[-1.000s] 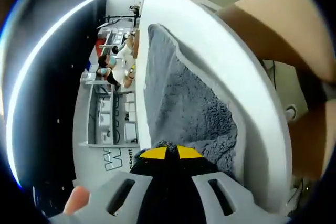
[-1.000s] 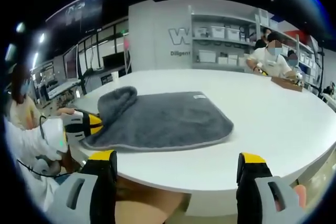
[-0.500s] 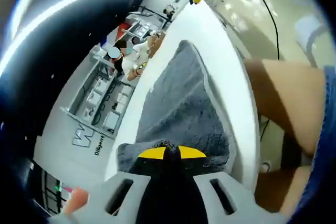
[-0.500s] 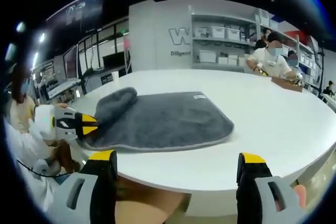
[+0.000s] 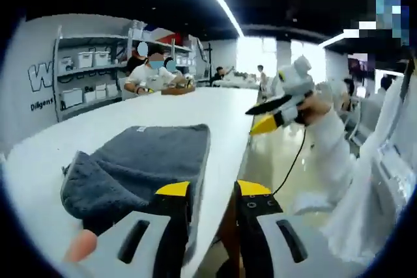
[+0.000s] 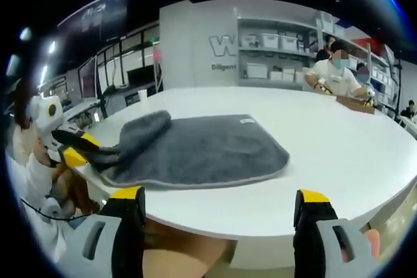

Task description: Open the folded towel by lifting each exposed corner and separating the folded layers until the towel lies flat within the target outline without major curled edges

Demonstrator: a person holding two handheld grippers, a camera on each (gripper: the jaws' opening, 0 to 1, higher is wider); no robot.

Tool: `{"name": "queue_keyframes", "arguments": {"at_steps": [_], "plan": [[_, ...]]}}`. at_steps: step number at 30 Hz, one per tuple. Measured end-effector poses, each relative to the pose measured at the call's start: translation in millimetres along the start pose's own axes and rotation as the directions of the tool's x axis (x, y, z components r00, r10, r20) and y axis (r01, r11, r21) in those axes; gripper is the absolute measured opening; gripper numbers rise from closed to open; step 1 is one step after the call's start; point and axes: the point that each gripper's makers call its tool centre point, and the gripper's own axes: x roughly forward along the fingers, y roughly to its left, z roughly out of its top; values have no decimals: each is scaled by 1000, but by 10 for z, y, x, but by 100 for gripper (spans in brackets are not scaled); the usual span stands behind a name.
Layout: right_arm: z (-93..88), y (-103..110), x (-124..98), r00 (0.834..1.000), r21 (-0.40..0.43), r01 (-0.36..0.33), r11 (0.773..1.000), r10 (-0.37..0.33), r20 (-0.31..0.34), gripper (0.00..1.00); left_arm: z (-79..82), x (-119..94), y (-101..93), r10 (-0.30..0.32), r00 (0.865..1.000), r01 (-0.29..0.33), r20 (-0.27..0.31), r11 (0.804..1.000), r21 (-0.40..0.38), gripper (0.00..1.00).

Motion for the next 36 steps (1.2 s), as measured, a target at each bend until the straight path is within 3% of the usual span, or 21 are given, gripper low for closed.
{"name": "queue_keyframes", "arguments": {"at_steps": [3,5,9,14,18,20,23,26,36], "plan": [[-3,6,1,1000,-1,-1,1000,1,0,95,214,-200,104,14,995,-9,95,999,-52,33],[-2,11,2,1000,-1,-1,1000,1,0,95,292,-354,308,89,986,-82,142,995,-54,39],[-4,11,5,1000,-1,0,1000,0,-1,95,235,-563,641,212,969,-209,129,977,-38,55],[-12,15,10,1000,-1,2,1000,-2,-3,95,23,-738,977,286,953,-283,99,958,-46,69],[-16,28,19,1000,-4,0,1000,0,-7,95,-130,-792,1130,305,948,-299,86,951,-76,77],[-18,31,25,1000,-5,0,1000,0,-8,95,-253,-816,1219,323,945,-316,49,941,-118,77],[-28,34,34,1000,-7,-1,1000,1,-13,95,-316,-826,1284,329,943,-322,40,938,-129,81],[-34,37,41,1000,-8,-2,1000,2,-16,95,-367,-827,1353,331,943,-323,29,934,-155,88],[-33,23,41,1000,-8,-3,1000,3,-17,95,-429,-764,1408,322,947,-315,7,932,-181,96]]}}
